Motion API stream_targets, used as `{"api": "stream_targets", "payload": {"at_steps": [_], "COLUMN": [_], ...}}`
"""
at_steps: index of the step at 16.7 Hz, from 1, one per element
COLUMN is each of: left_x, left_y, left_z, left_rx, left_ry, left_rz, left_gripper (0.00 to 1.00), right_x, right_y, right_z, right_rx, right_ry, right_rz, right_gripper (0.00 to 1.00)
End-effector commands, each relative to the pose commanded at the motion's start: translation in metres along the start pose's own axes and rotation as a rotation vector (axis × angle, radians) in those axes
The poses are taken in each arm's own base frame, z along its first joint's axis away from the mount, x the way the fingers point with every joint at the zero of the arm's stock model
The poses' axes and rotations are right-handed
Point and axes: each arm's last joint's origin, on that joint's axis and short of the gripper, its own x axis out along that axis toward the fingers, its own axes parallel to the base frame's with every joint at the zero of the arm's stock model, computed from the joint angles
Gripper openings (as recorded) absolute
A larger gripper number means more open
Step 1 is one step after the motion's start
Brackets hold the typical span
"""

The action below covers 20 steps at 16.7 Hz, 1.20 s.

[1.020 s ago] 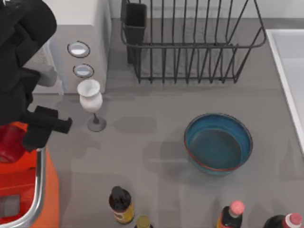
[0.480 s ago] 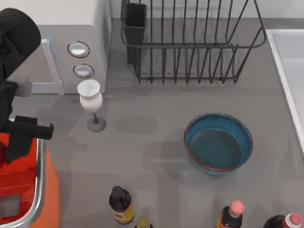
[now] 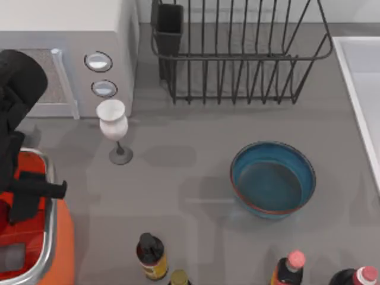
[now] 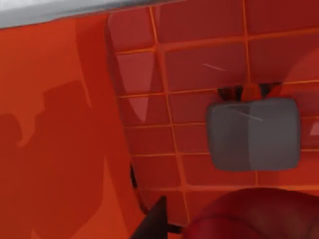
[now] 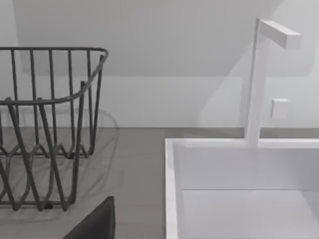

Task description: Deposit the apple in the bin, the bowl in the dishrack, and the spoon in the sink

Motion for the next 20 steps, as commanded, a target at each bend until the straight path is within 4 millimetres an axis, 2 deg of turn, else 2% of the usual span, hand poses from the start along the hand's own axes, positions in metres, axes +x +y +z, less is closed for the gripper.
{"api": "stream_targets", "payload": {"at_steps": [3, 7, 20], "left_x": [0.0143, 0.0147, 0.0147], "left_y": [-0.0001, -0.0001, -0.0001], "left_z": [-0.0023, -0.0024, -0.0024], "left_rx": [-0.001, -0.001, -0.001], "left_ry": [0.002, 0.002, 0.002], "left_rz": [0.001, 0.001, 0.001], "left_gripper": [0.00, 0.00, 0.98], "right_x": [0.0000, 0.0000, 0.0000], "right_y": [0.0000, 0.0000, 0.0000], "right_z": [0.0000, 0.0000, 0.0000], "right_rx": [0.000, 0.000, 0.000], "right_ry": [0.000, 0.000, 0.000], "right_rz": [0.000, 0.000, 0.000], "right_gripper": [1.00, 1.00, 1.00]}}
